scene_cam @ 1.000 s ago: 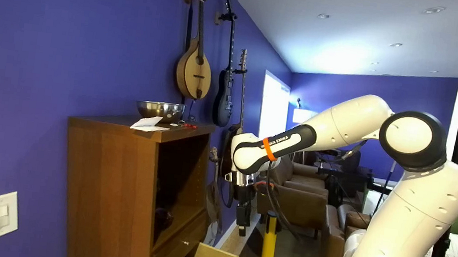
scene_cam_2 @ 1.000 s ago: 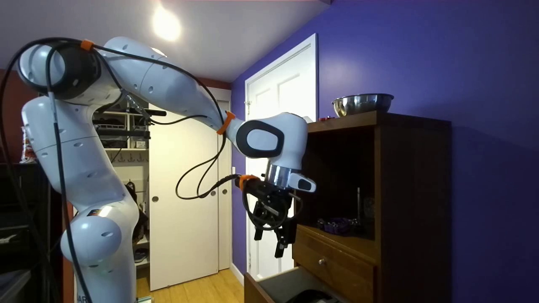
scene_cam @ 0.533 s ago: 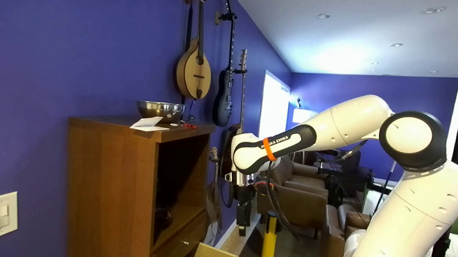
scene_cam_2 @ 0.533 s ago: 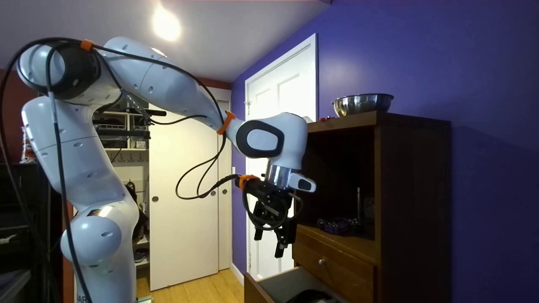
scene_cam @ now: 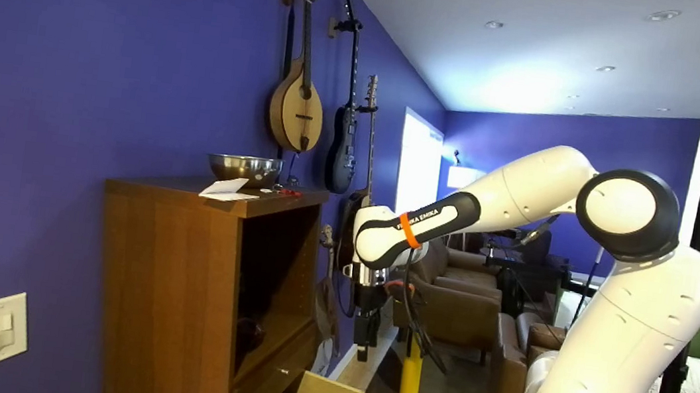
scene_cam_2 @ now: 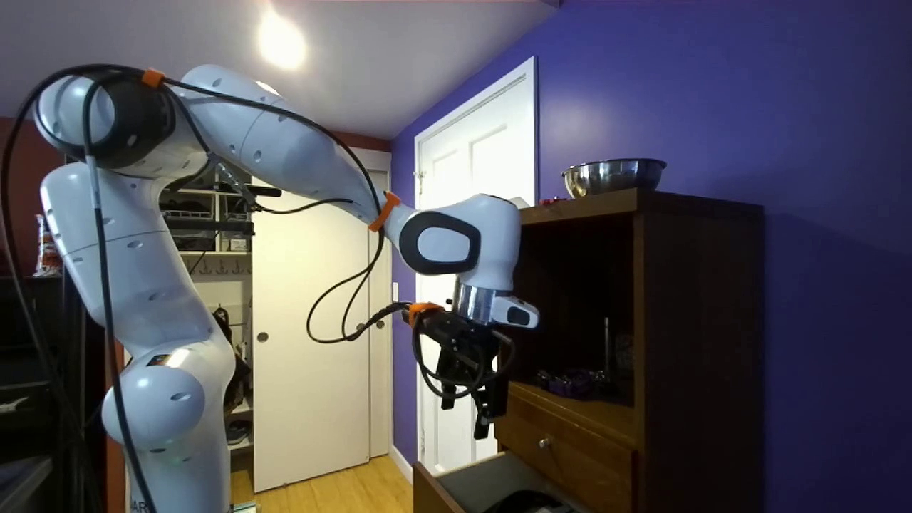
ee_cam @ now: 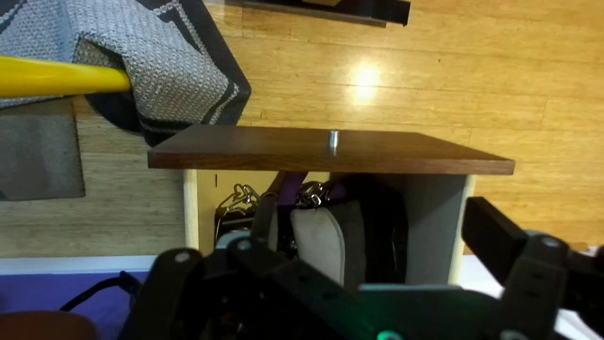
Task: Open the top drawer fully
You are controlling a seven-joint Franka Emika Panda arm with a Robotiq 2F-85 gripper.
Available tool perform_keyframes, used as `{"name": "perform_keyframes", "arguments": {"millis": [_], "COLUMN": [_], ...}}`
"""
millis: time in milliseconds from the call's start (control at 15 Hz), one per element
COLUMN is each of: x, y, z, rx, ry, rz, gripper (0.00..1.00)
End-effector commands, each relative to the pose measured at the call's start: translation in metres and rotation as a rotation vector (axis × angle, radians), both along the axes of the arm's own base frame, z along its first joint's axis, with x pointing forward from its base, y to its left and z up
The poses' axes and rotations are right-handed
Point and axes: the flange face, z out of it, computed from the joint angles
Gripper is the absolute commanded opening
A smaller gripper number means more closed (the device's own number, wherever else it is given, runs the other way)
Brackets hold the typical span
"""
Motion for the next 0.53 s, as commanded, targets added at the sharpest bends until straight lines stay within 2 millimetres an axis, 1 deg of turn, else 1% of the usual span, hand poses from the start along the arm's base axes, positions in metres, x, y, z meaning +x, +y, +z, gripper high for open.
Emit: {"name": "perform_keyframes", "arguments": {"millis": [0,200,333,467], "x": [0.018,0.033,0.043,0.054], "y": [0.004,0.007,0.015,0.025], "z": [-0.027,-0.041,-0.042,-0.043], "rx": [-0.059,-0.122,-0.181,-0.207], "ry": [-0.126,-0.223,-0.273,-0.271], "rz": [-0.093,-0.104,-0.074,-0.051], "gripper": [1.0,1.0,1.0,1.0]}}
